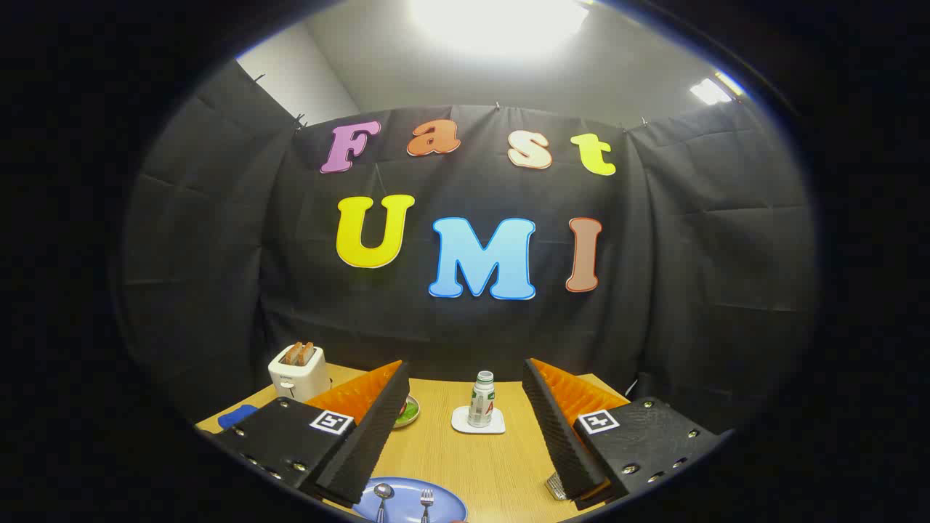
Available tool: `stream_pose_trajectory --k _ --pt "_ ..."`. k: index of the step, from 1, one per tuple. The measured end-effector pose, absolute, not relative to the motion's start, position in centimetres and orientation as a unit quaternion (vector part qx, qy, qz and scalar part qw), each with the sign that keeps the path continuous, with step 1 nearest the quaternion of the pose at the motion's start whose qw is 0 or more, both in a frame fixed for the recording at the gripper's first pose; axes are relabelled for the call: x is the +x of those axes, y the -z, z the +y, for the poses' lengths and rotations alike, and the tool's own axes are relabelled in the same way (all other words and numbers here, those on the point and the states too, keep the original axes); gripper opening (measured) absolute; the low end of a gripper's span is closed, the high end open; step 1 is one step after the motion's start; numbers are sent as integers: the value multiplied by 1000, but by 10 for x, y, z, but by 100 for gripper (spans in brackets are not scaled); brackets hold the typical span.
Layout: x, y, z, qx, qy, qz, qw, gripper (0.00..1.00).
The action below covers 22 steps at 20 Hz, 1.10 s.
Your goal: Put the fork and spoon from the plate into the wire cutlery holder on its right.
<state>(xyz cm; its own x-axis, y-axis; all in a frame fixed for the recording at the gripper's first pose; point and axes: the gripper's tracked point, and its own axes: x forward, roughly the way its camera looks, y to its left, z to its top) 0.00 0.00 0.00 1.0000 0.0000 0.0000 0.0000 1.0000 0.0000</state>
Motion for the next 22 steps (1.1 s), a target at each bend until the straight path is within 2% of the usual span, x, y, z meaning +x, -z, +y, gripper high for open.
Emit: stream_pose_trajectory --k 13,22 --pt "1 0 0 -3 0 -2 1000 97" --pt "-2 35 12 -21 -21 55 998 97"
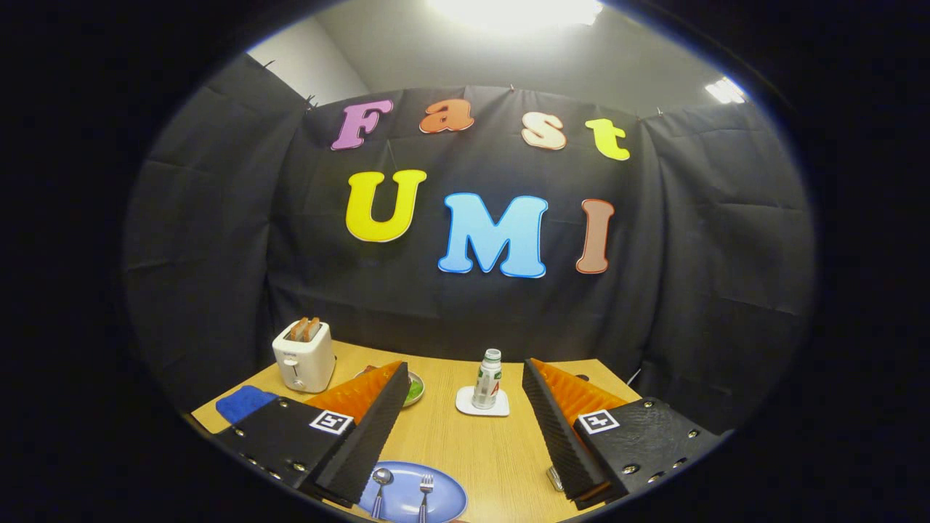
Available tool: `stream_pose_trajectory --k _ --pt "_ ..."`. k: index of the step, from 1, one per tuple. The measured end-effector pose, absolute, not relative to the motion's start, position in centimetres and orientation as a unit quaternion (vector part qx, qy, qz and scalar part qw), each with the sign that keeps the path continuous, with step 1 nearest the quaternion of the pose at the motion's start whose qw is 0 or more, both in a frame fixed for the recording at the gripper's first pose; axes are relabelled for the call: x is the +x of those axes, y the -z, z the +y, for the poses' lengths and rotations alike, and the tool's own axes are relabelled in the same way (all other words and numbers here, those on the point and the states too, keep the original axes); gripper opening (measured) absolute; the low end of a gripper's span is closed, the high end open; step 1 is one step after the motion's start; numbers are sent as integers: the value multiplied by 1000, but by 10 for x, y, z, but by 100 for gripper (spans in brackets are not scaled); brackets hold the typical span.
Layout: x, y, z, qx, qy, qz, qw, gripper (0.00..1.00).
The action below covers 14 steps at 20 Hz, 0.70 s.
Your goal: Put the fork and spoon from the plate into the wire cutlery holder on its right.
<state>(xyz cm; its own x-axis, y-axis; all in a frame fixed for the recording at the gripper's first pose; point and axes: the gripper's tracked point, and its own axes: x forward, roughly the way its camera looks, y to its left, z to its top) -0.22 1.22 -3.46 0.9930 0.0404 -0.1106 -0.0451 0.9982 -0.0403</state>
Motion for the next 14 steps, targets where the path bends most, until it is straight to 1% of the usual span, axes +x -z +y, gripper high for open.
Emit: stream_pose_trajectory --k 9,14 --pt "3 61 21 -13 -29 93 995 97" --pt "2 91 30 -17 -41 147 988 97"
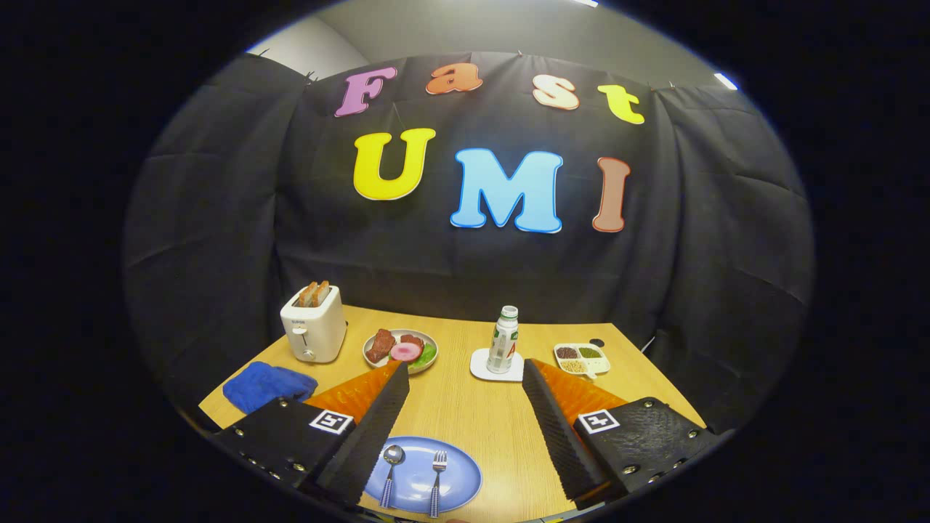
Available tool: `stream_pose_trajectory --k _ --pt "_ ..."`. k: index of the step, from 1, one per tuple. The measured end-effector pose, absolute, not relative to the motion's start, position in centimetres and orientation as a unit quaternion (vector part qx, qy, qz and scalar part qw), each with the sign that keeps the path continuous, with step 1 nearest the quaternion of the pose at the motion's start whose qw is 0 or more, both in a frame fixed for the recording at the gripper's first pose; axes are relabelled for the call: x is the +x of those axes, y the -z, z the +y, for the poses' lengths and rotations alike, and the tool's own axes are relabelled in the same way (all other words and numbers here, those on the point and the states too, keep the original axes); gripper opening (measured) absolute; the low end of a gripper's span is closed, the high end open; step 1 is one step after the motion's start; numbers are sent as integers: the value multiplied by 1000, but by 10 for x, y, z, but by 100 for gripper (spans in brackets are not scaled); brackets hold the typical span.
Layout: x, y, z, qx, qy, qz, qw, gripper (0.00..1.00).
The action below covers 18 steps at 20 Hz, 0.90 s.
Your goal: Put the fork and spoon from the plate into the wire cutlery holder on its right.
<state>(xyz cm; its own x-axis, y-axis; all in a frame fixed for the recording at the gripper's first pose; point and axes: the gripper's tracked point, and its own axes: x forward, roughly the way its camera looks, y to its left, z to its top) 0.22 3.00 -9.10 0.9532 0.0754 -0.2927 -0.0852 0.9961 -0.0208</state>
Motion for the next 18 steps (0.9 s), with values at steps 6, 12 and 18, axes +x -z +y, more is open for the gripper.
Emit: stream_pose_trajectory --k 6,12,18 --pt "-4 140 41 -33 -65 236 969 97" --pt "-13 188 47 -41 -79 315 945 97" --pt "-32 245 56 -65 -104 408 905 97"
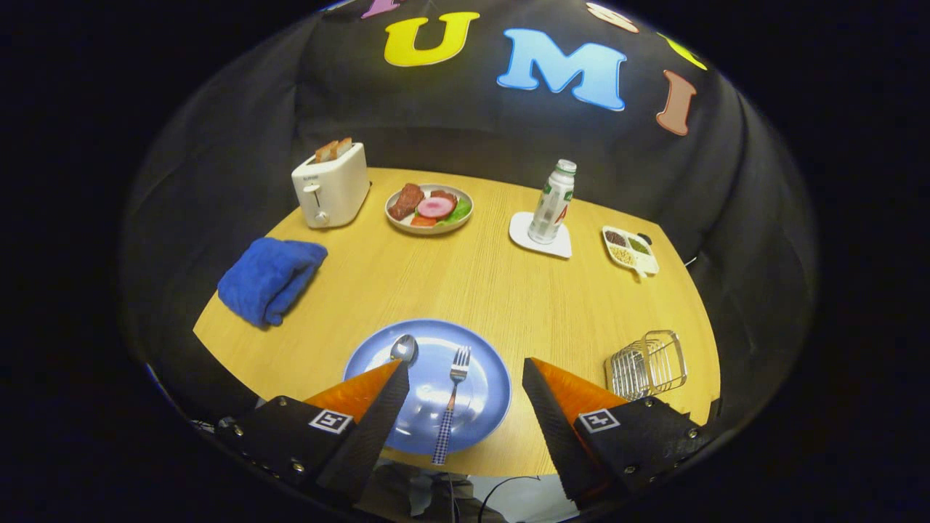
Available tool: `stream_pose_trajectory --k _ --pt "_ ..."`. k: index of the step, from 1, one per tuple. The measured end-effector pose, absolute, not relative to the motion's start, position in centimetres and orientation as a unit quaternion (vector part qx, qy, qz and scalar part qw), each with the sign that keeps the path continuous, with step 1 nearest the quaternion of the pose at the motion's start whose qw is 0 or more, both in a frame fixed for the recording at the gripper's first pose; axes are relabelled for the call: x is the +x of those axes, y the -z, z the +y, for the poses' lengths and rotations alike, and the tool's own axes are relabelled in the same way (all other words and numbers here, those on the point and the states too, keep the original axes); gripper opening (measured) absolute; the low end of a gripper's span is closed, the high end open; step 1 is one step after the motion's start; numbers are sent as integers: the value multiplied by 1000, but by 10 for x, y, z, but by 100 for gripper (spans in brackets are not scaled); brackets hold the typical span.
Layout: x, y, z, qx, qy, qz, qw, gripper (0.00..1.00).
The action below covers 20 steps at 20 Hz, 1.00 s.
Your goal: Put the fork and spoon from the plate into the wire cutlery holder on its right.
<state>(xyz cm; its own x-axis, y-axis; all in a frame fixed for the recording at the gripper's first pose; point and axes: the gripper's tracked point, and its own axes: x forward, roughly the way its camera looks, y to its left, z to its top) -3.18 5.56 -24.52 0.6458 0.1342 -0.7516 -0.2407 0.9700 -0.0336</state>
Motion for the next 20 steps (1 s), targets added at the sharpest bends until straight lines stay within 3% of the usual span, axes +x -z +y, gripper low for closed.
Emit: stream_pose_trajectory --k 10,13,15,20 --pt "-63 321 57 -89 -115 528 836 97" --pt "-64 336 56 -107 -120 552 818 92" --pt "-65 341 54 -107 -118 563 811 66" --pt "-67 344 53 -116 -123 587 792 66"
